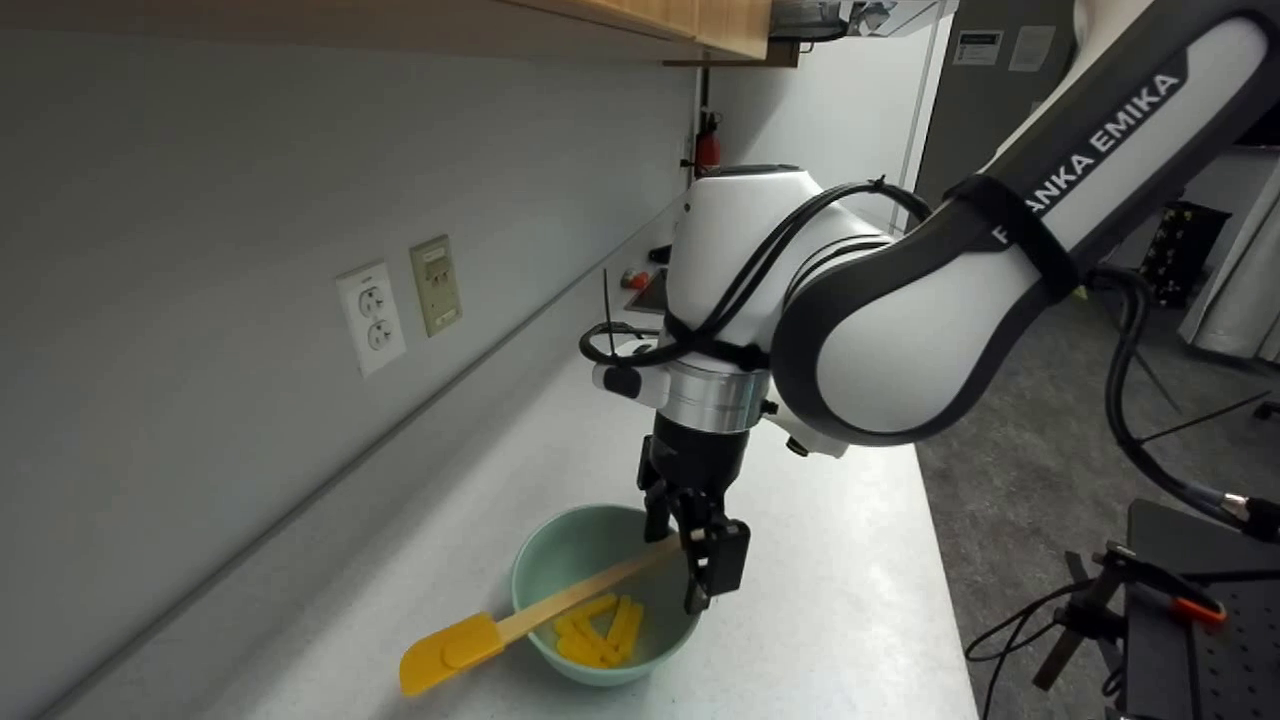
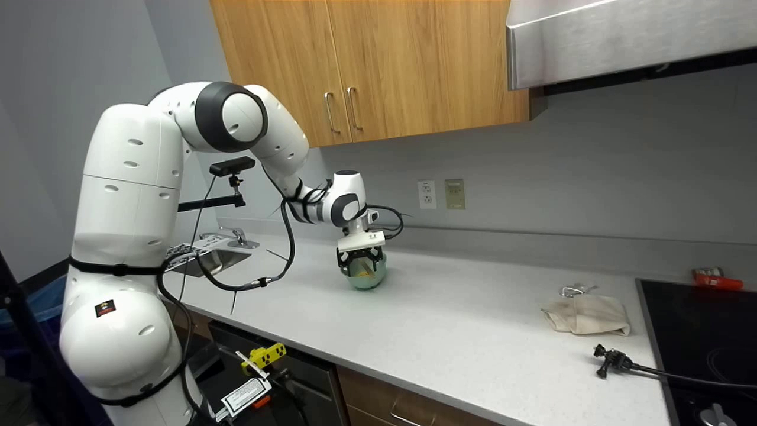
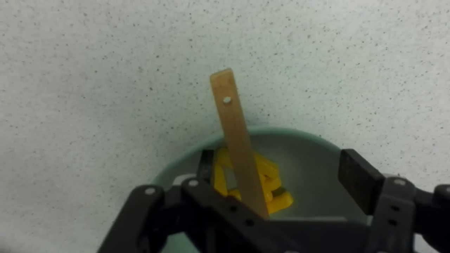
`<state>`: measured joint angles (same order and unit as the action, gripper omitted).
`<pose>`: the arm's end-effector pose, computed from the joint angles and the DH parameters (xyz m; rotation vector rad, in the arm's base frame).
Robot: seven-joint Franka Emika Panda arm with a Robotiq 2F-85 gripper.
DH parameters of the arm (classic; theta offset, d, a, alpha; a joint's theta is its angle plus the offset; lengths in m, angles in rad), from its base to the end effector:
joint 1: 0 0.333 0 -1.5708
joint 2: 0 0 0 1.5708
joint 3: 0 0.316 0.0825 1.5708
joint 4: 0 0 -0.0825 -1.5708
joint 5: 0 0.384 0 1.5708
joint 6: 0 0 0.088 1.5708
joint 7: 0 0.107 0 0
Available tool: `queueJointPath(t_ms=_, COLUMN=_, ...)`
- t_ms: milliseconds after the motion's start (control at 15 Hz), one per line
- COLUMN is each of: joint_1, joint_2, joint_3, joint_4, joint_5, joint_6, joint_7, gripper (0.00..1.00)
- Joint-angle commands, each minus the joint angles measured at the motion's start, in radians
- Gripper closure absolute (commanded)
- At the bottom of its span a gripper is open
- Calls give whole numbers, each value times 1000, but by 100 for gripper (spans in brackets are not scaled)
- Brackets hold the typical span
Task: Use the ladle to stir in the bowl
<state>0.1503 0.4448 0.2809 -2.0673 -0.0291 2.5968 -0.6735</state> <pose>0.5479 0.2488 0.2318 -2.6011 -1.5889 -0.1744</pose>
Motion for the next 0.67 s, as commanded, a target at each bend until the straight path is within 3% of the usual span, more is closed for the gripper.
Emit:
queueJointPath(t_ms=0, joint_1=-16, joint_2=26, joint_3=13, joint_4=44, joint_5=-16, joint_6=-34, joint_7=-14, gripper=15)
queueJointPath(t_ms=67, joint_1=-15, joint_2=26, joint_3=13, joint_4=47, joint_5=-17, joint_6=-34, joint_7=-13, gripper=17)
queueJointPath(t_ms=200, joint_1=-19, joint_2=27, joint_3=21, joint_4=52, joint_5=-6, joint_6=-36, joint_7=-16, gripper=43)
queueJointPath(t_ms=267, joint_1=-20, joint_2=28, joint_3=25, joint_4=54, joint_5=-2, joint_6=-37, joint_7=-20, gripper=43)
queueJointPath(t_ms=600, joint_1=-25, joint_2=28, joint_3=41, joint_4=64, joint_5=6, joint_6=-52, joint_7=-36, gripper=81)
